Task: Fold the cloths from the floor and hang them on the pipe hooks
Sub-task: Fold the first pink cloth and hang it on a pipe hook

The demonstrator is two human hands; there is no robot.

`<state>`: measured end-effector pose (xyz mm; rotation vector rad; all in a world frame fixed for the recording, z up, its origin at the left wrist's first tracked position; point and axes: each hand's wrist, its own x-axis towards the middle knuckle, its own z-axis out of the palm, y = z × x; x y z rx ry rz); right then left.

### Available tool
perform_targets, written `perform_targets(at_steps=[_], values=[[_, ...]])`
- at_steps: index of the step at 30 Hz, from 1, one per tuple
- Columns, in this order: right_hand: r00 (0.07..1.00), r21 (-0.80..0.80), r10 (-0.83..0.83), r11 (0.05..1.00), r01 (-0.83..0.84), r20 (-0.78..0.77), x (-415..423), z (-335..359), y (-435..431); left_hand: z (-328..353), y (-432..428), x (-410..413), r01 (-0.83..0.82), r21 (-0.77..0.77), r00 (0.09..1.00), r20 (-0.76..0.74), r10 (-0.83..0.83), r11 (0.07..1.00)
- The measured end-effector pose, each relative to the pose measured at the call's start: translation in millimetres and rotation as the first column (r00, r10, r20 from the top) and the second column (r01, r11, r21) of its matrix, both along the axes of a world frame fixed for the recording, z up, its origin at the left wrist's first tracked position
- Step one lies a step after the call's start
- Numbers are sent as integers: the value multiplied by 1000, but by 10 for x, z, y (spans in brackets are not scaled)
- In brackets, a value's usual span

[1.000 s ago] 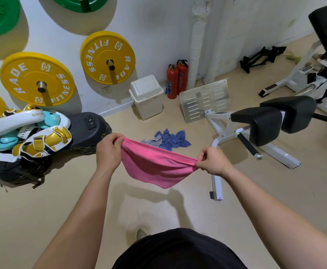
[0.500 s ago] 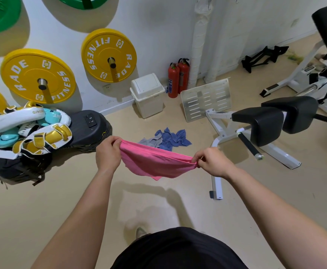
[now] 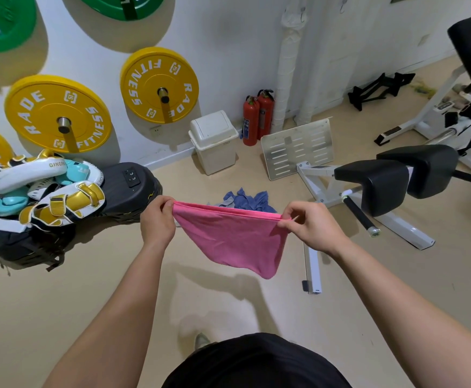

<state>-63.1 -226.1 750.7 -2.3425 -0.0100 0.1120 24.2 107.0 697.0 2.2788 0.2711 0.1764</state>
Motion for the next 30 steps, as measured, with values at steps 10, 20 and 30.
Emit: perform_targets(at_steps=[10,20,30], values=[[993,0,-64,998,65,-98,102,-74,-236,99,-159,-8,18,-68,997,74,-13,998],[990,100,-135,985,137,-29,212,34,-270,89,-243,-55,-35,-25,999,35,36,999],[988,-63,-146,988,142,-51,373,32,-265,162,-294,-40,-2,-29,998,56,3,1000]])
